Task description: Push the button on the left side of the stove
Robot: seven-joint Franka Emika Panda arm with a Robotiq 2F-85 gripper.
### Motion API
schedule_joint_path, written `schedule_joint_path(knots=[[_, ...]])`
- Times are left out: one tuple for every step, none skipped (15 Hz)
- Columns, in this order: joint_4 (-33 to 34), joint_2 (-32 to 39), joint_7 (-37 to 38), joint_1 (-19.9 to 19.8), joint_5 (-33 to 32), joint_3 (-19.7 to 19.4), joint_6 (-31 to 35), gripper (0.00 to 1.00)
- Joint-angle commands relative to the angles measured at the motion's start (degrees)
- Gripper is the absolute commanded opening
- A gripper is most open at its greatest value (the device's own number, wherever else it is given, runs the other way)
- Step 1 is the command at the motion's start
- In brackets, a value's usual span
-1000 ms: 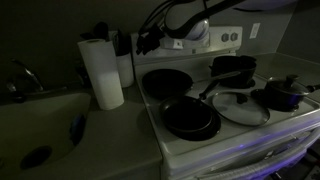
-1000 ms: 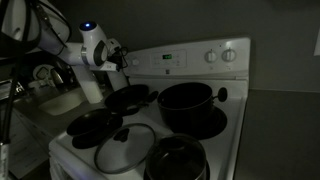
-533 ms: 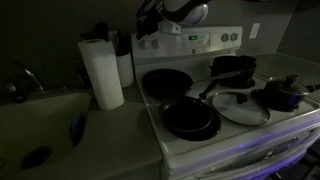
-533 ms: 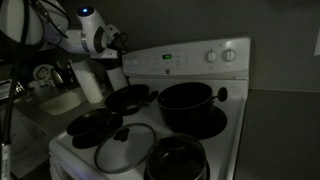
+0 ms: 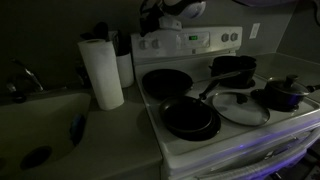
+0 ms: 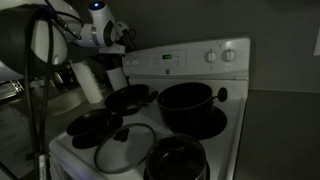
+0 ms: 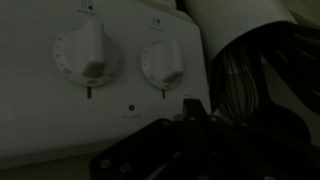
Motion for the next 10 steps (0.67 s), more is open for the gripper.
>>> schedule_joint_path(knots=[[9.88,5.91,0.29,0.76,0.92,-0.17,-4.46,0.00],[11.56,7.00,0.52,0.95,1.01,-0.20,-5.27,0.00],[13.10,8.02,0.89,1.14,1.12,-0.25,-6.03,0.00],[14.47,8.98,1.06,1.28,1.24,-0.21,-6.57,0.00],[14.95,9.60,1.36,0.95,0.88,0.49,-6.83,0.00],[16.00,10.26,1.68,1.05,0.82,0.50,-7.40,0.00],[16.99,10.70,1.93,1.12,0.81,0.67,-8.11,0.00],[17.75,10.99,2.35,1.18,0.75,0.65,-9.00,0.00],[18.33,11.32,2.76,1.28,0.69,0.62,-9.28,0.00],[18.92,11.66,3.09,1.33,0.69,0.66,-9.46,0.00]])
